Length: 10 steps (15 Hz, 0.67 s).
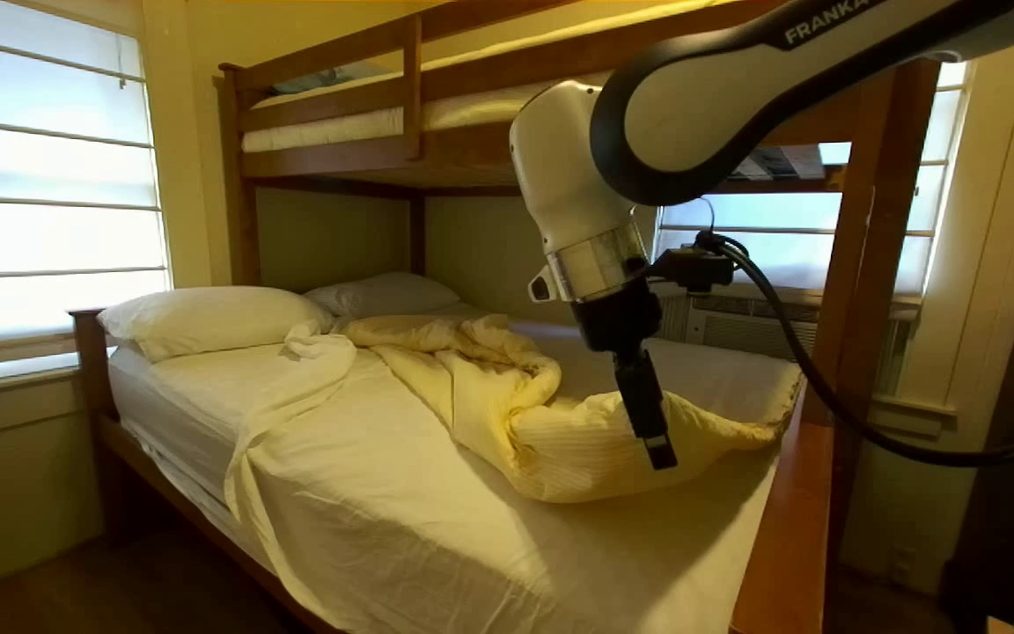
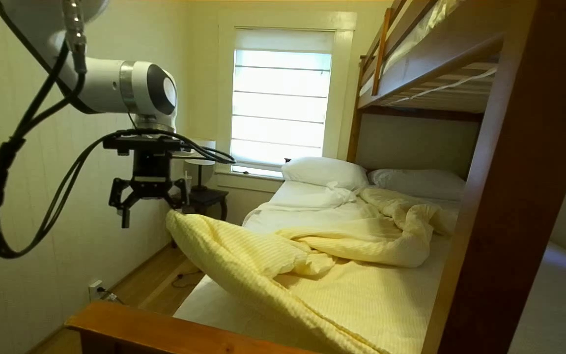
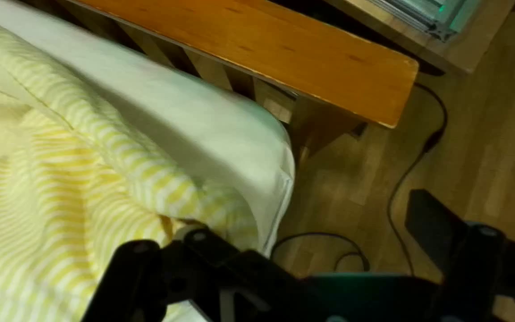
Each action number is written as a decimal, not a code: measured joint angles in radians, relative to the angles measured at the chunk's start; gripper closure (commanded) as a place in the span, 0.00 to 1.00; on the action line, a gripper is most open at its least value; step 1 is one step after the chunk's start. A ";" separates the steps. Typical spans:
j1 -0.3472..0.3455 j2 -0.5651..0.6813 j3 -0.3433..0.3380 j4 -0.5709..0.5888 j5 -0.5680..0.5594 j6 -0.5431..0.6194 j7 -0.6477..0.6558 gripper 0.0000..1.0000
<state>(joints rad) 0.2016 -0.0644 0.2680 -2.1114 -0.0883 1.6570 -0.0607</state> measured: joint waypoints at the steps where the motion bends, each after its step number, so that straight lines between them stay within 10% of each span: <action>1: 0.005 0.007 0.003 0.008 -0.050 -0.018 0.020 0.00; 10: 0.019 0.022 0.009 0.012 -0.447 0.026 0.247 0.00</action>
<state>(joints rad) 0.2203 -0.0420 0.2770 -2.0991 -0.5357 1.6834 0.1863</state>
